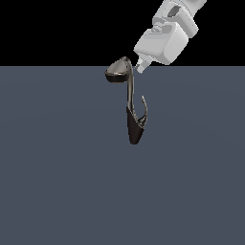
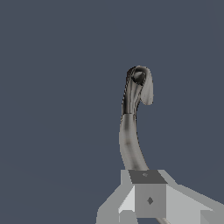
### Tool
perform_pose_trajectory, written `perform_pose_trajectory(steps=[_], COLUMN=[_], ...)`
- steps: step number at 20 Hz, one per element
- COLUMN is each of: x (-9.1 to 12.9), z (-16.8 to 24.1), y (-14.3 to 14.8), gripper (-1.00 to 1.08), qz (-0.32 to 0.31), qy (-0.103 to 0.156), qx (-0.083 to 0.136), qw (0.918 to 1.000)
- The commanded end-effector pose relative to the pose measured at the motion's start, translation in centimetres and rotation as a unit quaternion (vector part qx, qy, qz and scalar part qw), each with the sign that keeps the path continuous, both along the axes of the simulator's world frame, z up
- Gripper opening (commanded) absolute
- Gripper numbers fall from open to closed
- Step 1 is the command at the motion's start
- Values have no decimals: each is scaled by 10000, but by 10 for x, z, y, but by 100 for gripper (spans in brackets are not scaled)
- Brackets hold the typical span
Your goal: Turn on the faucet by rotating a designated handle.
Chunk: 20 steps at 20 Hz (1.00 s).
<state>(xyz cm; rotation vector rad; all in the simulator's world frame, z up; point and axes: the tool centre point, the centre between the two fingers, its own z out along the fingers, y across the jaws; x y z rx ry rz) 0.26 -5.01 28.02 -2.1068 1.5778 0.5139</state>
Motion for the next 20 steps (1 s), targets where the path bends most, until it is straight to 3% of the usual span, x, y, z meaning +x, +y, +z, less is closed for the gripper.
perform_pose_trajectory(steps=[1, 10, 20], x=[11, 32, 38], z=[-21, -78, -102], y=[-8, -28, -35], gripper=[-100, -100, -100], qz=[-455, -1600, -2050], qy=[155, 545, 696], qx=[209, 755, 979], qw=[9986, 9827, 9714])
